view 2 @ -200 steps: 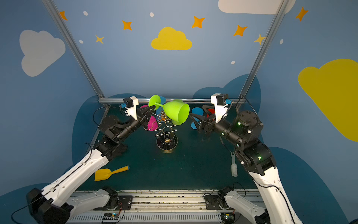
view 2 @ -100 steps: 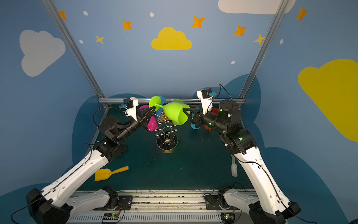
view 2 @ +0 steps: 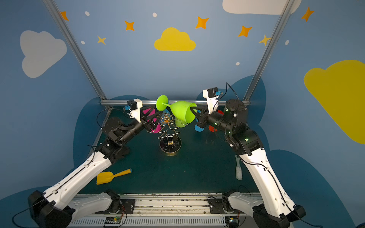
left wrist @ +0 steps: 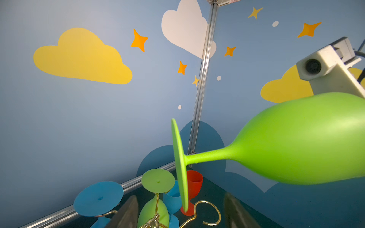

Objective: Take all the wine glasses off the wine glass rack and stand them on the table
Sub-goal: 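Open the left gripper off the foot while the right gripper pulls the glass away, then lower the lime-green glass beside the red glass with the right gripper while the left withdraws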

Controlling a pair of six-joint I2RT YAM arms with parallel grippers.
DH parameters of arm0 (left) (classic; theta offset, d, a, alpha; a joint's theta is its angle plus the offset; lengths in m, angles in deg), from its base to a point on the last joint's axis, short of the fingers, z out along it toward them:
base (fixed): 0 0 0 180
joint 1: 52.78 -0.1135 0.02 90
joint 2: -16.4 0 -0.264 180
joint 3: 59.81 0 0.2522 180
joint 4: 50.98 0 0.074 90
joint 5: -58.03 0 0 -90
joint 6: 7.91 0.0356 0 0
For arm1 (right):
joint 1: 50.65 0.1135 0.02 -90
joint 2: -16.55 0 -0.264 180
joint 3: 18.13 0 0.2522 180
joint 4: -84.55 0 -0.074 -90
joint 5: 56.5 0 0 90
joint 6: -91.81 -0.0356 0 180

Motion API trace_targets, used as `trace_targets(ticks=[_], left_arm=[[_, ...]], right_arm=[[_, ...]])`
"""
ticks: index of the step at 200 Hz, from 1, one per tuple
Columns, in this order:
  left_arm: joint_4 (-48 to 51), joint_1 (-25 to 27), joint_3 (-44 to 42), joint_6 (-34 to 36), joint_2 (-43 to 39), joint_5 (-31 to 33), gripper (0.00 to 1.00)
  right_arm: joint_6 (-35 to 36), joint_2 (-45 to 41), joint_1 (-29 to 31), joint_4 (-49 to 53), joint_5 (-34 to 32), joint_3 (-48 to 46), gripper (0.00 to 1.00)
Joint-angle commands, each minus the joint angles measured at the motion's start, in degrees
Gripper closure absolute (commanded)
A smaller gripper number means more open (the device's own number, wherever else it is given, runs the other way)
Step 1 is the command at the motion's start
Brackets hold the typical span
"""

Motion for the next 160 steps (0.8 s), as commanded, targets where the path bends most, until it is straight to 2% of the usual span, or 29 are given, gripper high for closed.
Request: trace_targets(ticks=[1, 41, 60, 75, 112, 131, 160], left_arm=[[1.1, -0.5, 0.5, 1.5, -2.5, 4.6, 0.2], [4.7, -5.4, -0.8, 3.8, -7.6, 10.7, 0.11], [7.3, -10.3, -1.9, 3.7, -9.9, 13.7, 0.1], [8.0, -15.6, -3.7, 1.0, -11.5, 15.3, 0.09], [6.3, -28.7, -8.9, -6.2, -13.0, 9.2, 0.08], [4.9, -31.7, -10.6, -7.0, -12.3, 7.5, 0.08], [4.1, -35.1, -12.2, -8.0, -10.8, 5.0, 0.08]], right_arm=[[3.3, -3.6, -2.0, 3.9, -7.0, 3.1, 1.0], [9.9, -6.3, -4.5, 20.4, -17.8, 8.8, 1.0], [10.8, -7.6, -4.9, 29.4, -22.5, 9.9, 1.0], [10.3, -8.3, -5.2, 36.5, -26.2, 9.8, 1.0], [8.5, -6.1, -5.9, 49.6, -30.3, 6.0, 1.0], [7.9, -3.7, -6.9, 51.3, -31.7, 1.8, 1.0], [7.7, 2.6, -10.1, 49.8, -30.1, -2.5, 1.0]])
